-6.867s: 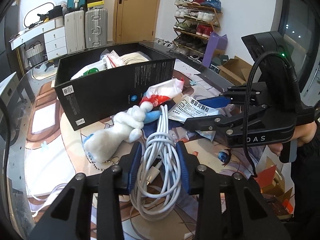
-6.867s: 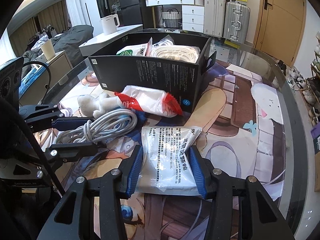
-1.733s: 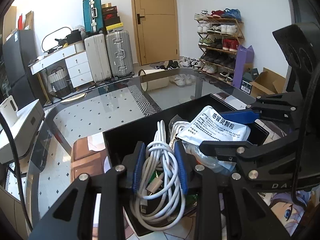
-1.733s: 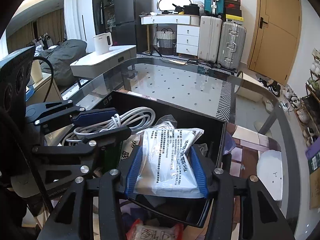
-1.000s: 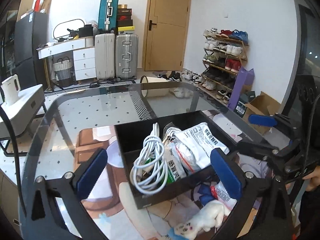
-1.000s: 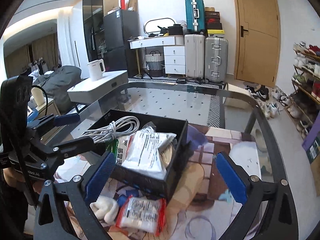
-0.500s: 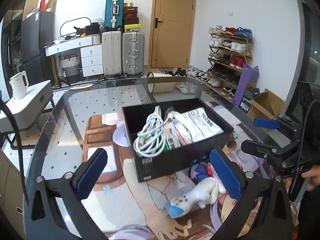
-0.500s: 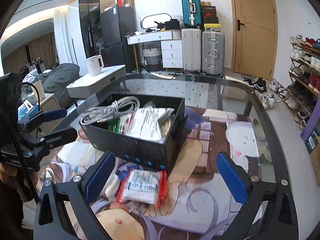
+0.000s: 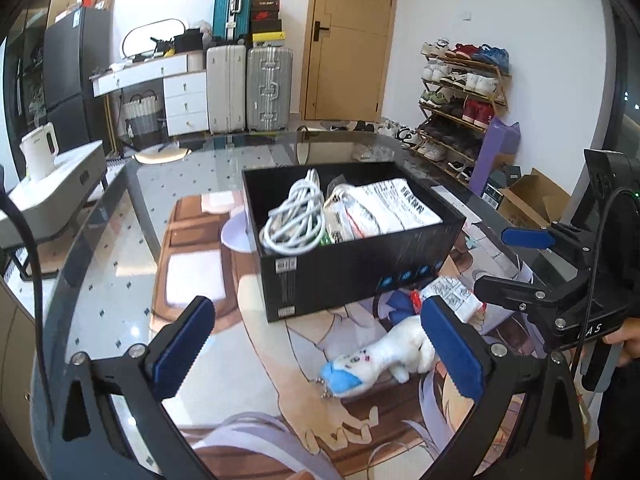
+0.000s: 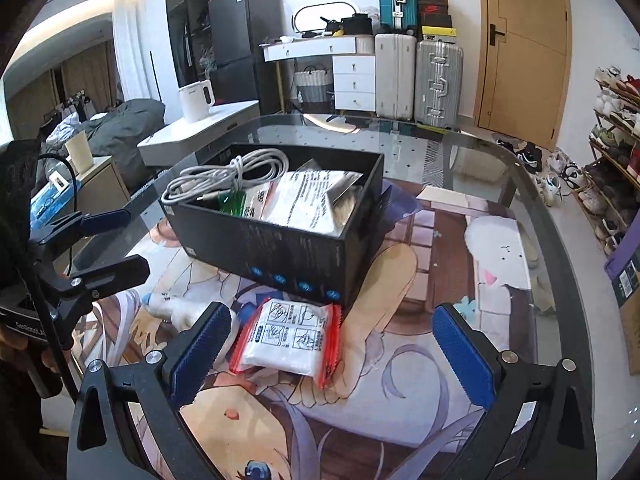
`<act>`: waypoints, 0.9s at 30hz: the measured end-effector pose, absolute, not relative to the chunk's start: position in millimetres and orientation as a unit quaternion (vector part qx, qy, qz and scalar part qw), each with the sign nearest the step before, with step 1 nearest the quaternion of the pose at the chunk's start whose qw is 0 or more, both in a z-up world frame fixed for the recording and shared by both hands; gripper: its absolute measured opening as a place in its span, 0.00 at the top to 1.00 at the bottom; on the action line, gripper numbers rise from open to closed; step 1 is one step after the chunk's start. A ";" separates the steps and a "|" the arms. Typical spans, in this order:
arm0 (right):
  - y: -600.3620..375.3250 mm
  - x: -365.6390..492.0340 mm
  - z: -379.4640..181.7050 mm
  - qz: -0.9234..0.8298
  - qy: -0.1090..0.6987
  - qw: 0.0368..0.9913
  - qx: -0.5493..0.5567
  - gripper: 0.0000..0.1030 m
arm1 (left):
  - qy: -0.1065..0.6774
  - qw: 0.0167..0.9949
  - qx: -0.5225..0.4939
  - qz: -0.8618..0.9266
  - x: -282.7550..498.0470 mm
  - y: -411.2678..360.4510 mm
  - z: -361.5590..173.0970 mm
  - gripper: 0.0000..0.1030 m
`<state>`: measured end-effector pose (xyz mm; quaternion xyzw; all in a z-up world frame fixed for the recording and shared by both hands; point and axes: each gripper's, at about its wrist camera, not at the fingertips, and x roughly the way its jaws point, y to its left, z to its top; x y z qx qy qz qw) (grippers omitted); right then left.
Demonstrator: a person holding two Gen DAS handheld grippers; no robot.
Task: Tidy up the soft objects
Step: 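Move the left tool to the white plush toy while the right tool approaches the red-edged packet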
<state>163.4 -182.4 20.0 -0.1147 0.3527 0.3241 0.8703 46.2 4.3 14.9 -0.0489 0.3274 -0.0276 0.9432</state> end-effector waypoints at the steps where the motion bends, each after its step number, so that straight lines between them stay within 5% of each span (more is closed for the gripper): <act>1: -181.3 163.1 18.5 0.326 0.354 0.869 -0.115 0.01 | 0.330 0.942 -0.052 -0.026 46.2 4.6 12.6 0.00; 27: -167.5 178.2 -22.6 0.317 0.424 0.841 -0.113 0.01 | 0.369 0.928 0.000 -0.048 42.8 -25.5 -10.0 0.00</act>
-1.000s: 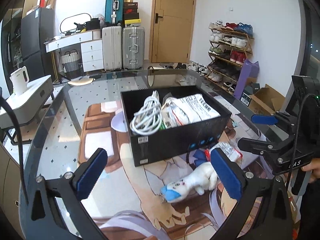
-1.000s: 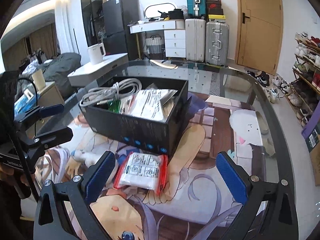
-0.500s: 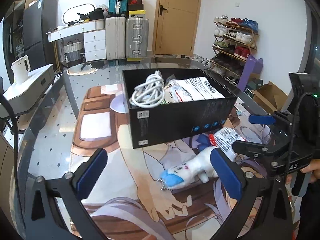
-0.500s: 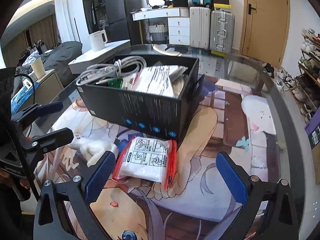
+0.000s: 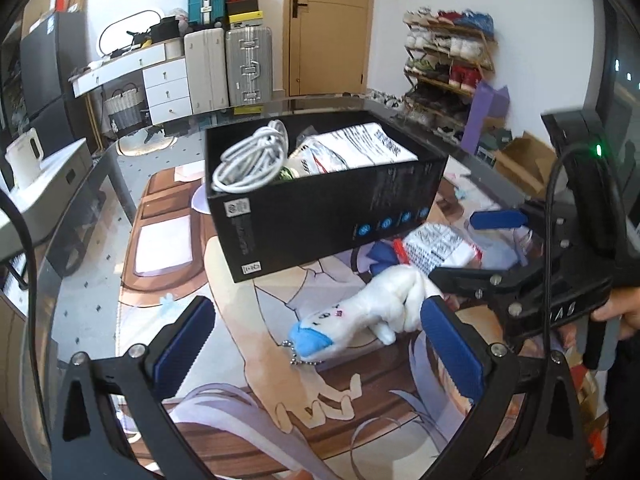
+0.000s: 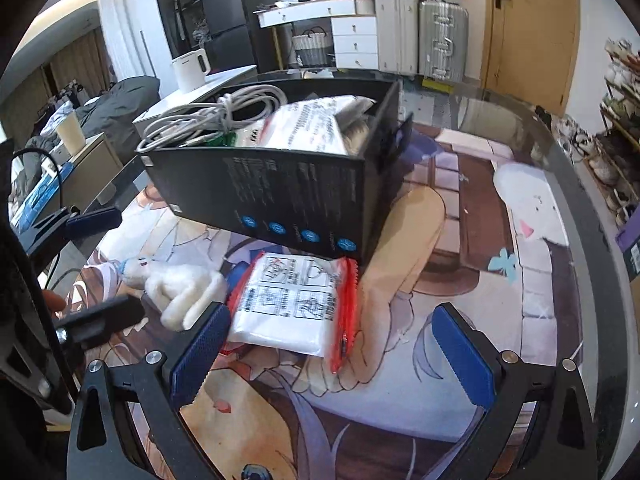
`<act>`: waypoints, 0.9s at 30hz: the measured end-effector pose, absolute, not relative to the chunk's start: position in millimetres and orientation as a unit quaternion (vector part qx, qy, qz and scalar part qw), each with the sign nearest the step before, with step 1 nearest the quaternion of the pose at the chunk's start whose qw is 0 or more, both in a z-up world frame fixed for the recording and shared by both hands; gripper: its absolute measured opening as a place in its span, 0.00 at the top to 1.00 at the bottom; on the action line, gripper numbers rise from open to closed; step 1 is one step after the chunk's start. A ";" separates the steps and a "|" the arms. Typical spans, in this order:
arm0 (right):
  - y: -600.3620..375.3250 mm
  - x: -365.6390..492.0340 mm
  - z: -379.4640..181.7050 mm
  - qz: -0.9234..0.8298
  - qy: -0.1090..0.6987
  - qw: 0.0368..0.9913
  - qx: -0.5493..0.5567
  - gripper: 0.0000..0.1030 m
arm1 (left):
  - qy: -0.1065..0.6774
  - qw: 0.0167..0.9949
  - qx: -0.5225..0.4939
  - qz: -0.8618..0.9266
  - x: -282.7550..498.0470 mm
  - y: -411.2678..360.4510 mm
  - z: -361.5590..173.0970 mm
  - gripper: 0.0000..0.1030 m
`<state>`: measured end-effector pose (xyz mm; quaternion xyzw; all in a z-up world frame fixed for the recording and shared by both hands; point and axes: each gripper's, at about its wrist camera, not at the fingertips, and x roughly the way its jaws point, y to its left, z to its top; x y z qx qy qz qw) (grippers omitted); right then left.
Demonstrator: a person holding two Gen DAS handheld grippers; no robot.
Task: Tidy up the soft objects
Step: 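Move the left tool to the white plush toy while the right tool approaches the red-edged packet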
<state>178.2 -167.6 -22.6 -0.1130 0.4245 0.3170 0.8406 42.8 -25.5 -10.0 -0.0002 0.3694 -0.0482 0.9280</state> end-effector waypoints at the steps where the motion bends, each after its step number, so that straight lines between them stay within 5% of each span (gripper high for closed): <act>1: -169.0 179.5 -24.0 0.315 0.426 0.841 -0.111 0.01 | 0.373 0.927 0.007 -0.048 43.3 -27.8 -11.5 0.00; 27: -173.6 183.7 -27.1 0.316 0.428 0.840 -0.110 0.01 | 0.429 0.902 0.019 -0.052 76.1 -42.9 -27.1 0.00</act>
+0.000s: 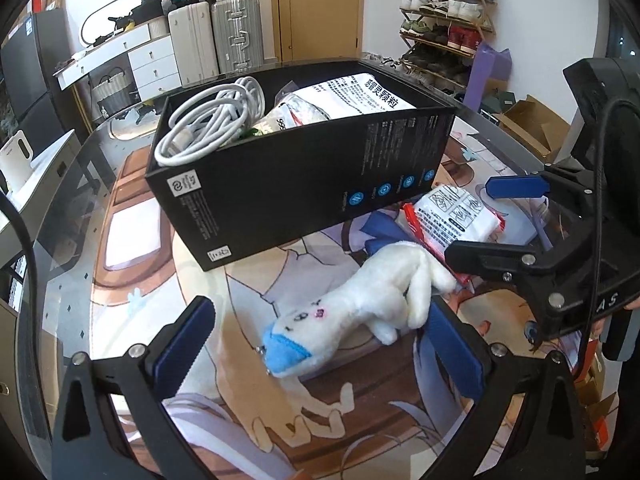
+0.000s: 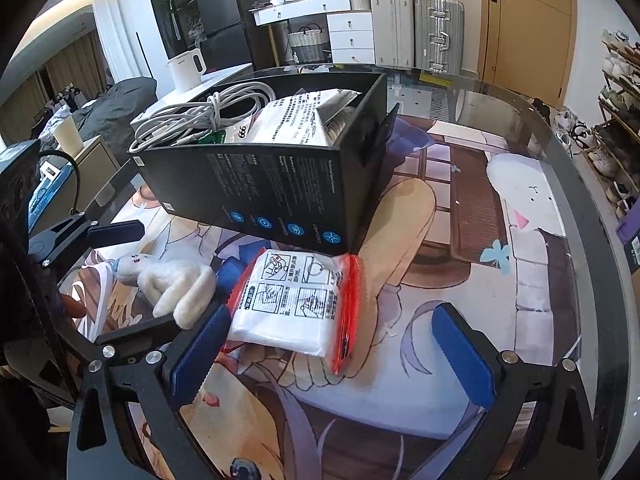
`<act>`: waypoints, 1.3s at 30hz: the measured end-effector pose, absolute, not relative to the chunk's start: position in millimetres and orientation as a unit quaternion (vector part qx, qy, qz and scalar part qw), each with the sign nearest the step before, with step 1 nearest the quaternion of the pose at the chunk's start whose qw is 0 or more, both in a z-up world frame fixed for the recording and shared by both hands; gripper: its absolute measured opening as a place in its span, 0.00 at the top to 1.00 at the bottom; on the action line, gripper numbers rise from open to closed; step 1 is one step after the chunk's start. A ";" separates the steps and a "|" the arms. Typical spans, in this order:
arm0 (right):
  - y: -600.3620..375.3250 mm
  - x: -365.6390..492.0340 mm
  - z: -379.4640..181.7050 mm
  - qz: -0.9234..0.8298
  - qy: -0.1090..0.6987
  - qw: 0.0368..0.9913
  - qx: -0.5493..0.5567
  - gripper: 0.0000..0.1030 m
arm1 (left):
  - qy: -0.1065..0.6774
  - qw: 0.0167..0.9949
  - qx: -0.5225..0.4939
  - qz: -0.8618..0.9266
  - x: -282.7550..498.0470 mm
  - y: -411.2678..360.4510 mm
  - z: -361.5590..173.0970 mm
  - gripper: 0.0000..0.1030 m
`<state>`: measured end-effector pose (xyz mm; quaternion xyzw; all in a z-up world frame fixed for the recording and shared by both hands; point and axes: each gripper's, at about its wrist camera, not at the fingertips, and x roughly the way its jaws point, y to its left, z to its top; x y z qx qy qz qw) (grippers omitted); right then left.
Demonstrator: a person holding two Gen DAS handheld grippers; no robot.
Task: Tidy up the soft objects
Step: 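Move the left tool to the white plush toy while the right tool approaches the red-edged packet, then grasp the red-edged white packet with the right tool while the left tool grasps the plush toy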
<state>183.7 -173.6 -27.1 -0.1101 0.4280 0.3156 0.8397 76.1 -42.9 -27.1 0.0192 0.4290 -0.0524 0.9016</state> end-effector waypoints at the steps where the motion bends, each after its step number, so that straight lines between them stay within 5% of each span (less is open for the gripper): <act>1: -173.1 184.3 -27.4 0.316 0.428 0.840 -0.108 0.01 | 0.430 0.901 0.019 -0.052 77.4 -43.0 -27.4 0.00; 17: -163.3 180.7 -27.6 0.315 0.426 0.841 -0.106 0.02 | 0.446 0.894 0.016 -0.053 76.0 -41.5 -33.9 0.00; 19: -164.4 180.8 -25.5 0.318 0.425 0.842 -0.099 0.14 | 0.445 0.894 0.016 -0.053 75.6 -41.3 -34.0 0.00; 29: -175.9 180.9 -21.4 0.329 0.425 0.839 -0.090 0.39 | 0.445 0.894 0.017 -0.052 75.3 -40.9 -33.9 0.00; 39: -181.0 178.1 -19.0 0.337 0.422 0.837 -0.088 0.48 | 0.445 0.893 0.016 -0.058 74.3 -41.6 -31.3 0.02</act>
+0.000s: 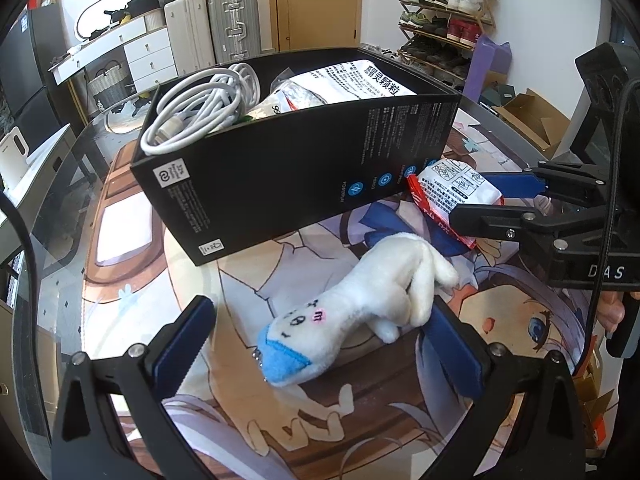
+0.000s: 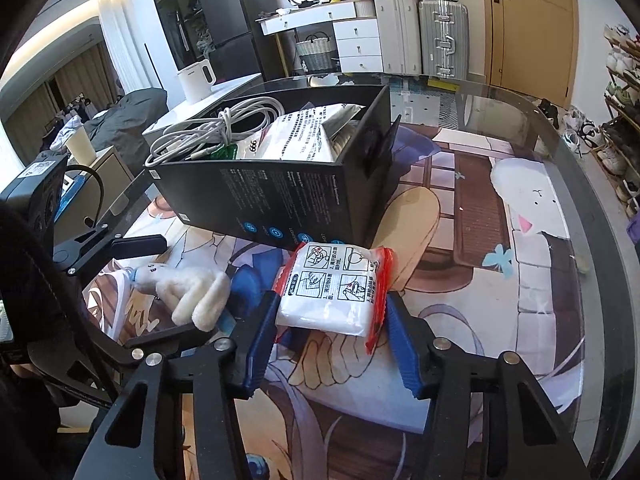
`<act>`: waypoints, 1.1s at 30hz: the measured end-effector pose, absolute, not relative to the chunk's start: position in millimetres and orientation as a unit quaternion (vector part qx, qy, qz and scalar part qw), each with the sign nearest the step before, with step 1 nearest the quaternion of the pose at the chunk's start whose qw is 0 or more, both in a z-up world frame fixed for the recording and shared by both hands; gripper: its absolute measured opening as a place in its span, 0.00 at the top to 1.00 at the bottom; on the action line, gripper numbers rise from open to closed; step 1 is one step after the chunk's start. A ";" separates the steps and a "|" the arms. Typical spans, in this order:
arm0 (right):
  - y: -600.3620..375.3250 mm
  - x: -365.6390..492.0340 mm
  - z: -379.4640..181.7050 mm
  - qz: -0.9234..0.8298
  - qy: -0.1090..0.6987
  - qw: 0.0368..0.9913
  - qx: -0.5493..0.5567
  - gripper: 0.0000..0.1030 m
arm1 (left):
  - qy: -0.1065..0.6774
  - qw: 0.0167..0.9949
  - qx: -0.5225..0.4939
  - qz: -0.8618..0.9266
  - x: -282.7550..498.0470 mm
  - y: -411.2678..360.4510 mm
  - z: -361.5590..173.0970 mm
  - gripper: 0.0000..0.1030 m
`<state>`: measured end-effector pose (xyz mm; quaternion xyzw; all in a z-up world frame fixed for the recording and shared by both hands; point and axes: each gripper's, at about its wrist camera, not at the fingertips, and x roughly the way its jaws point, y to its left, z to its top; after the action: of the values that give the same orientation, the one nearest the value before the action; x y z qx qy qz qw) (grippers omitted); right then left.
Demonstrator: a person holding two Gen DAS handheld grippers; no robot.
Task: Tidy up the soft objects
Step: 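Grasp the red-edged white packet with the right tool while the left tool grasps the plush toy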
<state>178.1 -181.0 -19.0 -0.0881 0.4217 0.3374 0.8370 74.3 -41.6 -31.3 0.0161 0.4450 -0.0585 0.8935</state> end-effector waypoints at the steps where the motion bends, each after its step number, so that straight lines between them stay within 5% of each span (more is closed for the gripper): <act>1: -181.3 177.7 -19.3 0.336 0.422 0.837 -0.090 0.48 | 0.445 0.894 0.015 -0.059 73.9 -41.7 -30.9 0.02; 8: -184.5 175.4 -20.0 0.338 0.425 0.834 -0.096 0.48 | 0.435 0.898 0.015 -0.067 67.9 -42.2 -28.4 0.10; 13: -181.2 174.5 -21.0 0.341 0.426 0.832 -0.102 0.48 | 0.424 0.902 0.022 -0.084 64.4 -45.8 -25.0 0.32; 17: -180.1 173.1 -21.6 0.341 0.425 0.831 -0.107 0.48 | 0.418 0.904 0.018 -0.091 62.7 -44.3 -23.5 0.39; 33: -186.0 170.8 -13.6 0.353 0.419 0.830 -0.100 0.51 | 0.397 0.913 0.000 -0.098 50.6 -32.9 -14.8 0.43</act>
<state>170.8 -186.0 -13.6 -0.0997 0.4191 0.3534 0.8304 50.6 -32.9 -14.8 -0.0004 0.3971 -0.0976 0.9126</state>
